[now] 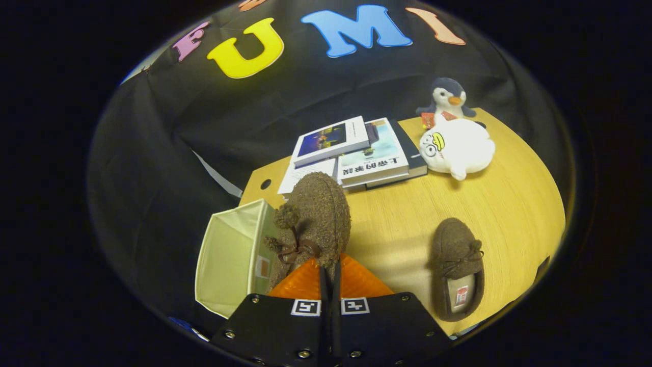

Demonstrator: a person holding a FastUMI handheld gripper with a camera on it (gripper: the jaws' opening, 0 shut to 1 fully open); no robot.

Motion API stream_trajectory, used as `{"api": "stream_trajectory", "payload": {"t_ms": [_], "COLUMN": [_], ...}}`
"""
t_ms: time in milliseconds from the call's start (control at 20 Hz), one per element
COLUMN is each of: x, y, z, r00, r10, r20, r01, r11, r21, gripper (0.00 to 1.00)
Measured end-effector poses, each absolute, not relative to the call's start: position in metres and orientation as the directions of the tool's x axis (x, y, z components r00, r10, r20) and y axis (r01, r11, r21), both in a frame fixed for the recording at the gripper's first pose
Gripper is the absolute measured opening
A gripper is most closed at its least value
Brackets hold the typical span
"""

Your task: Open the storage box then place both shoes into the box .Put the left shoe in first, then the right shoe, with the right side of both shoes facing outward in a uniform manner.

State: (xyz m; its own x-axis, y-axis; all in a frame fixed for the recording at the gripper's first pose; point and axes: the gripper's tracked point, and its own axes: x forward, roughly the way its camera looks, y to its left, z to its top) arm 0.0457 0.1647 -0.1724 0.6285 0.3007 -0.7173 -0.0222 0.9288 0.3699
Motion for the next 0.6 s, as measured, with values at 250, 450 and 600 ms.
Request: {"api": "stream_trajectory", "payload": {"t_ms": [250,450,600], "x": [0.052,0.052,0.048], "y": [0.232,0.286,0.319], "z": [-0.145,-0.154,-0.174], "r00": [0.632,0.6,0.57], "r10": [0.373,0.412,0.419], "r20": [-0.68,-0.685,-0.707], "r01": [-0.1,-0.149,-0.172], "r11": [0.909,0.9,0.902], "r21": [0.405,0.41,0.396], "gripper": [0.0,0.0,0.01]}}
